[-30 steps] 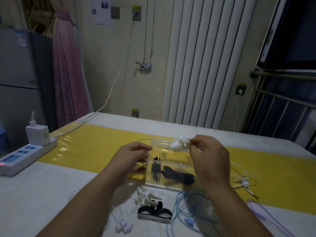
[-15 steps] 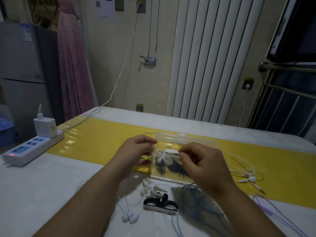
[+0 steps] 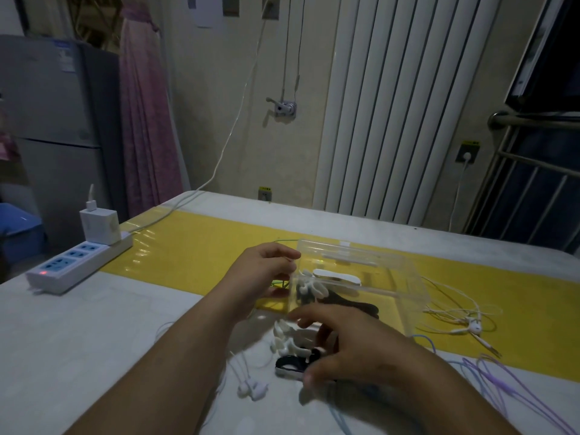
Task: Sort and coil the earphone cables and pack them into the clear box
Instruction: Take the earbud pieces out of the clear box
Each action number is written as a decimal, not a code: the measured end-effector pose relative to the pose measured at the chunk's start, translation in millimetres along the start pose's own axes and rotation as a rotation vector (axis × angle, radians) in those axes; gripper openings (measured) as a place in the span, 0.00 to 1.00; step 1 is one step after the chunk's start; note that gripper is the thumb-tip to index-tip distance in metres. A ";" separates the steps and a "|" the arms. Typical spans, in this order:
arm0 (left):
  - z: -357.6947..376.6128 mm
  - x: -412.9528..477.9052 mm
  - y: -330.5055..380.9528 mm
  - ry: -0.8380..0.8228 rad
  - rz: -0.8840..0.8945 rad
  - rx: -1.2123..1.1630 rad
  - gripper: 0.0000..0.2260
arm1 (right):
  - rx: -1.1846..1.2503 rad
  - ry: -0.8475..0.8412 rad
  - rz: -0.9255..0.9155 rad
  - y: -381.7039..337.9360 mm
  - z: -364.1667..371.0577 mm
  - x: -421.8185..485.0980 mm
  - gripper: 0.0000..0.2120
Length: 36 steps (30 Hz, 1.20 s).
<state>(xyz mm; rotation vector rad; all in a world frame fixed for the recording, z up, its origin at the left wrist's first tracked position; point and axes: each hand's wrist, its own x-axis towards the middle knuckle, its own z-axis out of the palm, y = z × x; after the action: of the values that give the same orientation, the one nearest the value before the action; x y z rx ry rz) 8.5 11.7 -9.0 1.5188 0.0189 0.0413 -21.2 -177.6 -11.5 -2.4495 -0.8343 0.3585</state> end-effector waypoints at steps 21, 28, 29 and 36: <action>-0.4 0.5 0.3 0.003 -0.009 0.005 0.07 | -0.095 0.255 -0.099 -1.3 -0.4 -1.5 0.21; -0.3 -0.3 0.8 0.001 -0.006 0.006 0.07 | -0.057 0.347 -0.191 -1.7 -5.7 -5.6 0.22; -0.1 -0.8 1.2 0.002 -0.004 0.012 0.08 | -0.057 0.371 -0.214 -1.8 -7.2 -6.7 0.22; 1.3 0.0 1.3 0.008 -0.016 -0.031 0.08 | -0.038 0.666 -0.304 5.2 -21.6 -11.1 0.18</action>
<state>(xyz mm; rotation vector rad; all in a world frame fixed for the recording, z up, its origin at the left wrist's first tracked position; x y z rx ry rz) 8.5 10.4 -7.7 1.4871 0.0364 0.0350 -18.6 -196.4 4.4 -2.1964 -0.8811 -0.5594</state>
